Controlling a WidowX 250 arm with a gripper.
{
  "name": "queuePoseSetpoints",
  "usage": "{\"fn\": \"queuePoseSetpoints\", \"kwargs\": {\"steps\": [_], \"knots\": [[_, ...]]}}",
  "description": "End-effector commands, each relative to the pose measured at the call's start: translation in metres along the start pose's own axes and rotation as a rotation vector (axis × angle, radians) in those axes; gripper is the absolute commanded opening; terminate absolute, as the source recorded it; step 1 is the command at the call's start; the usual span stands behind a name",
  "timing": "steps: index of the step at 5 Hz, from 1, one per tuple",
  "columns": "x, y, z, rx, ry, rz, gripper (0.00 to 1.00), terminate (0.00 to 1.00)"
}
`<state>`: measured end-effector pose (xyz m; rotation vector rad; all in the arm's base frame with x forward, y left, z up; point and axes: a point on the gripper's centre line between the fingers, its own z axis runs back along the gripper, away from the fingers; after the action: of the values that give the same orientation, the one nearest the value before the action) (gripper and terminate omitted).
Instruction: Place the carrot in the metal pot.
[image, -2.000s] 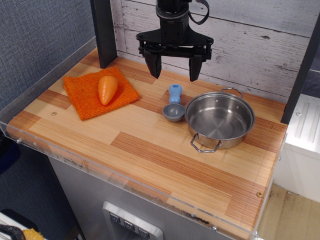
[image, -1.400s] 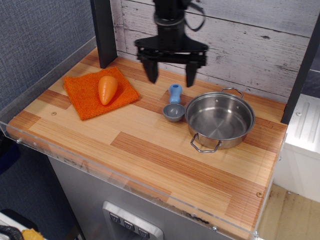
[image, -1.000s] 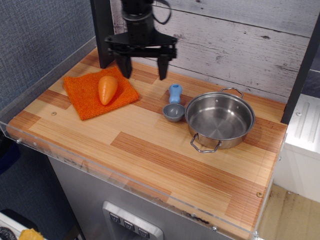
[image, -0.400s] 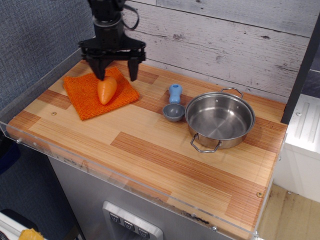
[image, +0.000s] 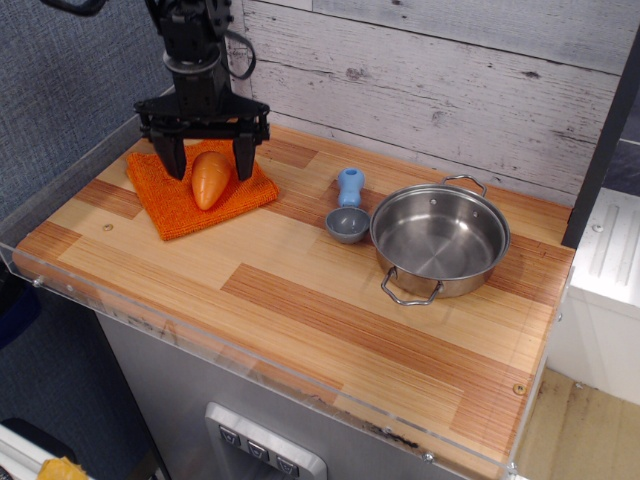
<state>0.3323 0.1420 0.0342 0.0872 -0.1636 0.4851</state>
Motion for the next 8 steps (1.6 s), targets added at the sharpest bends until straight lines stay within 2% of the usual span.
{"fn": "queuePoseSetpoints", "kwargs": {"steps": [1, 2, 5, 6, 7, 8], "knots": [[-0.010, 0.004, 0.007, 0.010, -0.006, 0.004, 1.00, 0.00], [-0.011, 0.005, 0.007, 0.022, -0.023, 0.016, 0.00, 0.00], [-0.007, 0.001, 0.016, 0.015, -0.050, 0.019, 0.00, 0.00], [-0.003, -0.011, 0.032, -0.016, -0.089, 0.001, 0.00, 0.00], [-0.002, -0.032, 0.059, -0.054, -0.147, -0.039, 0.00, 0.00], [-0.013, -0.056, 0.075, -0.098, -0.182, -0.091, 0.00, 0.00]]}}
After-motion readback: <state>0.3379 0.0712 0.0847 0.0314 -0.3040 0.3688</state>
